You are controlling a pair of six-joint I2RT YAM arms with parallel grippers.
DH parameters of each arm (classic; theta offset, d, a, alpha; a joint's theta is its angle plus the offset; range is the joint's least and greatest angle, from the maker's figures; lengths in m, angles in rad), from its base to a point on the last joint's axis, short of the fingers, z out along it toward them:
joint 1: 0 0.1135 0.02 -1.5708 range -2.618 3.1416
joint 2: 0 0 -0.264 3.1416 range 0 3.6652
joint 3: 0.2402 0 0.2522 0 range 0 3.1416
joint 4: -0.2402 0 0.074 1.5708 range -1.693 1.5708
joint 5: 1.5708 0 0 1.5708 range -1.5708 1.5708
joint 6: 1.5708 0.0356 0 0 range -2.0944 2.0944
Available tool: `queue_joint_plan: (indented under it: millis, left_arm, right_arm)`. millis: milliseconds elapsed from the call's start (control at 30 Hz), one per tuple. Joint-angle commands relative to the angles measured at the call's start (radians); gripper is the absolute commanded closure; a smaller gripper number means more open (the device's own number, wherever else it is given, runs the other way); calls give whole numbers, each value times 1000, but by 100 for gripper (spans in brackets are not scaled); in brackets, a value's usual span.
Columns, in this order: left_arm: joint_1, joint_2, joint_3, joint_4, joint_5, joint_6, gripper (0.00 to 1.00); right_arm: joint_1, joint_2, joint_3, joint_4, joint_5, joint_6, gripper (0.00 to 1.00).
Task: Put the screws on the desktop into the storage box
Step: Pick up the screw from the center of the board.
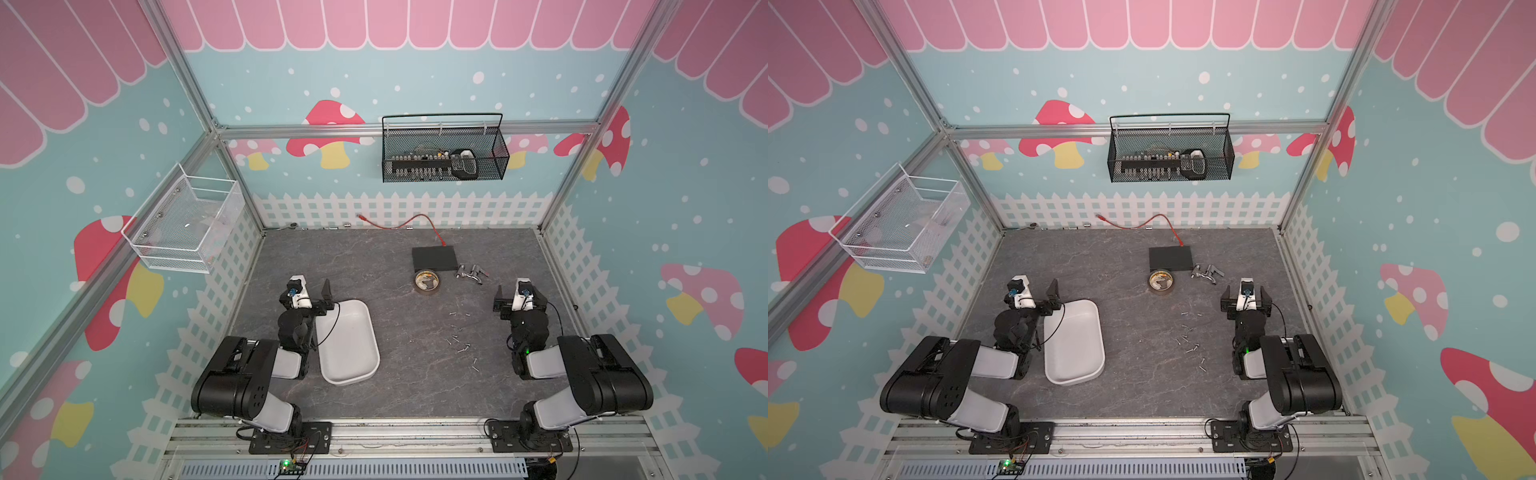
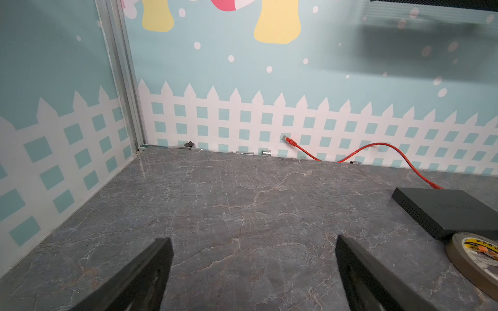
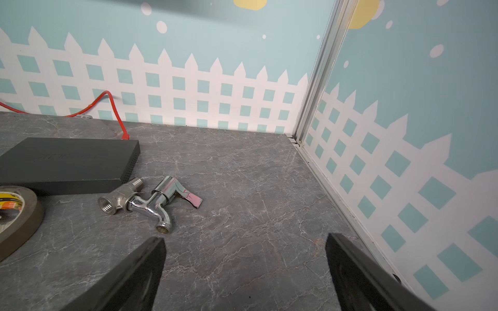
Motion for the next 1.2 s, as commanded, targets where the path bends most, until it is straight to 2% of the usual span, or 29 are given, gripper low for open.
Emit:
queue_joint_plan:
  millis: [0, 1167]
  left_arm:
    - [6, 6, 0, -6, 7, 11, 1]
    - [12, 7, 4, -9, 21, 7, 1]
  right_arm:
    - [-3, -7, -1, 6, -4, 11, 1]
    - [-3, -5, -1, 7, -5, 12, 1]
